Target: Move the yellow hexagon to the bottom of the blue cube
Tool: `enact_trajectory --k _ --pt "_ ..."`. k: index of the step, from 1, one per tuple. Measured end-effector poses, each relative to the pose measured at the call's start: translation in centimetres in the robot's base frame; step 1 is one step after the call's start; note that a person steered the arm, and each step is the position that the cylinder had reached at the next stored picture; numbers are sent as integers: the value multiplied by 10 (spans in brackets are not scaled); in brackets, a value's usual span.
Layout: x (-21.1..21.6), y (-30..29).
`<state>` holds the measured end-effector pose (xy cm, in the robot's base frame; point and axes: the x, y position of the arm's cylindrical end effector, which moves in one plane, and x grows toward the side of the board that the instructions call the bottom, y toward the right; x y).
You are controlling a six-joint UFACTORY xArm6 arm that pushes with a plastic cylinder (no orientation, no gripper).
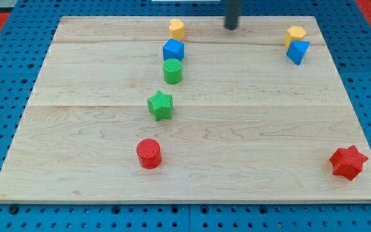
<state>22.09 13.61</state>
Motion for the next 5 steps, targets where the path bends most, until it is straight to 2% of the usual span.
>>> enact_trajectory --k 1,2,3,5 --pt "-3 80" --pt "18 121" --pt "52 102" --pt "79 -27"
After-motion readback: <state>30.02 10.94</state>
